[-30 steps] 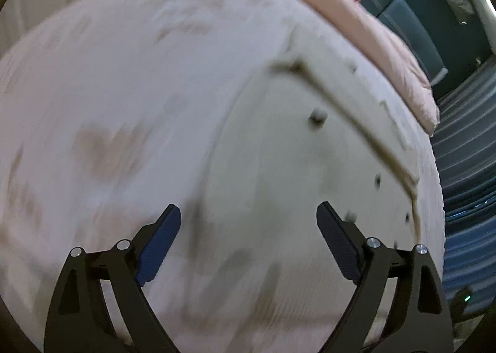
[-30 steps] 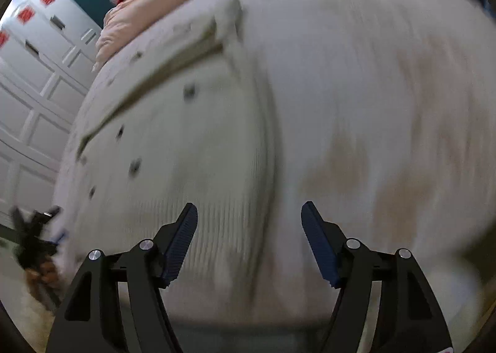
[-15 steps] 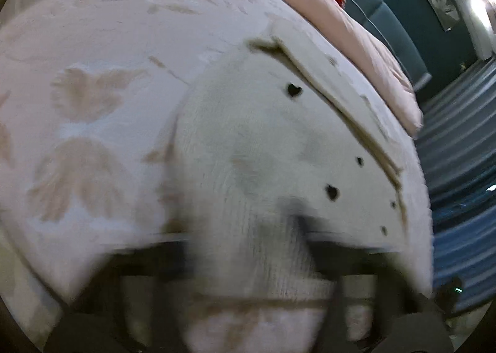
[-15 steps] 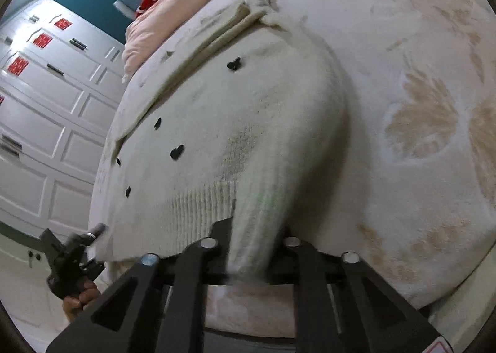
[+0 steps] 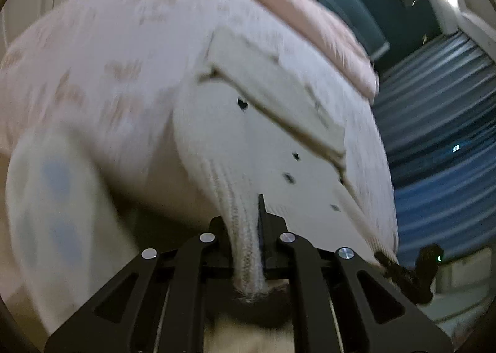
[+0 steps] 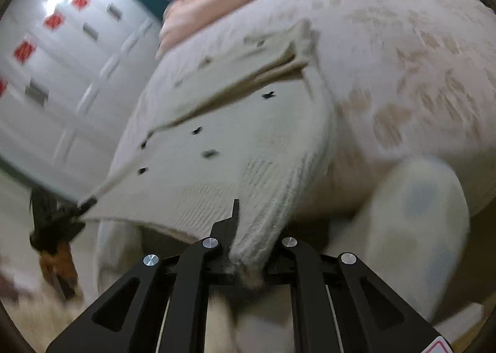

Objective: Fold small clothes

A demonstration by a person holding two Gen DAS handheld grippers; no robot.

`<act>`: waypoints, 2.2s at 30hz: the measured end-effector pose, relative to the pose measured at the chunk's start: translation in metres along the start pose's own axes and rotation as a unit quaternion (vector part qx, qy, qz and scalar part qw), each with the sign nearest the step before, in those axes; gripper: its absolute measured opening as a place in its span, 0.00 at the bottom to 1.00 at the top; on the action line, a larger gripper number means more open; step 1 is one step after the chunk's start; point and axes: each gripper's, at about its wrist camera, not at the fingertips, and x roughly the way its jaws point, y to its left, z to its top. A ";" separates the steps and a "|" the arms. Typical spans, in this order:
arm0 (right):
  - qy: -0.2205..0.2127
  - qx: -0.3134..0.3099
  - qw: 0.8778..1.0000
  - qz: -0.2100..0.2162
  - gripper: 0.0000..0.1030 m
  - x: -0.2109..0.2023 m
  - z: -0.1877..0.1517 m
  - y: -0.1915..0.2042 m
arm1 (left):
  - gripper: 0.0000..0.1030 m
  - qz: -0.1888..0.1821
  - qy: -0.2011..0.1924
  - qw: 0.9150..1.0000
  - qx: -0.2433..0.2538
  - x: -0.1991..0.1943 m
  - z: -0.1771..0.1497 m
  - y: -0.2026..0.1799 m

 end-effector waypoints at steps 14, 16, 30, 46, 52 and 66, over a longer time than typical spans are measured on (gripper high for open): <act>-0.163 0.031 0.986 0.014 0.25 0.073 0.236 -0.018 | 0.20 0.060 -0.103 0.988 0.097 0.107 0.204 -0.086; -0.164 0.060 0.983 -0.050 0.32 0.102 0.256 -0.037 | 0.21 0.093 -0.087 0.990 0.061 0.153 0.233 -0.071; -0.087 -0.001 0.990 -0.115 0.63 0.176 0.270 -0.063 | 0.69 0.165 -0.066 0.977 0.118 0.222 0.236 -0.026; -0.097 0.049 0.985 -0.132 0.11 0.194 0.305 -0.084 | 0.05 0.206 -0.055 0.975 0.060 0.251 0.300 -0.025; -0.138 0.032 0.977 -0.159 0.22 0.165 0.293 -0.058 | 0.10 0.226 -0.081 0.964 0.114 0.239 0.274 -0.048; -0.069 0.038 0.994 -0.074 0.14 0.189 0.198 -0.009 | 0.11 0.173 -0.052 0.977 0.115 0.214 0.156 -0.052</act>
